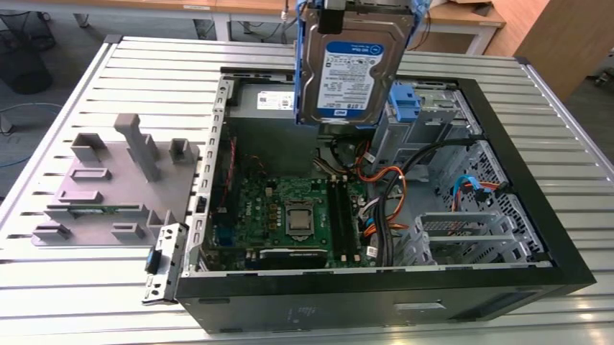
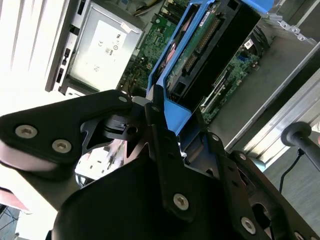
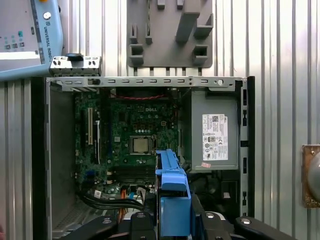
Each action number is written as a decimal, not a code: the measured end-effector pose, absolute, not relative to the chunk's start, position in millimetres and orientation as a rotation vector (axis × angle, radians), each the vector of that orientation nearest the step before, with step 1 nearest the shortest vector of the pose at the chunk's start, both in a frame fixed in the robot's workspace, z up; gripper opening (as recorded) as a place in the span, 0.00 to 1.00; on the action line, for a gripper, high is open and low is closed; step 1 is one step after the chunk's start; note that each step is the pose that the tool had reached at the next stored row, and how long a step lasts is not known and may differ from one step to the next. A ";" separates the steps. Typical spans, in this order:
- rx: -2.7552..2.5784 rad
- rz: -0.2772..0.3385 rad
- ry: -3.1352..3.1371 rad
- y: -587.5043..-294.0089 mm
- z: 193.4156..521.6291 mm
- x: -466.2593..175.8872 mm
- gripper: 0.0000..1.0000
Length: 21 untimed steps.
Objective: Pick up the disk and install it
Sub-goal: 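Pick up the disk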
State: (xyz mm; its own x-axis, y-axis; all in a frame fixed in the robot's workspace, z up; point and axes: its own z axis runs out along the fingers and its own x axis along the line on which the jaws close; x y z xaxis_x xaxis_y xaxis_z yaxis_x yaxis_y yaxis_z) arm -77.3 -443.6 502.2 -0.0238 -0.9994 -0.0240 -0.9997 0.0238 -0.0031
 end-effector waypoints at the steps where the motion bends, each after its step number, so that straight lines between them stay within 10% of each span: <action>1: -2.181 0.023 2.234 -445.9 502.2 -77.3 0.36; 21: -2.181 0.023 2.234 -488.2 502.1 -77.6 0.36</action>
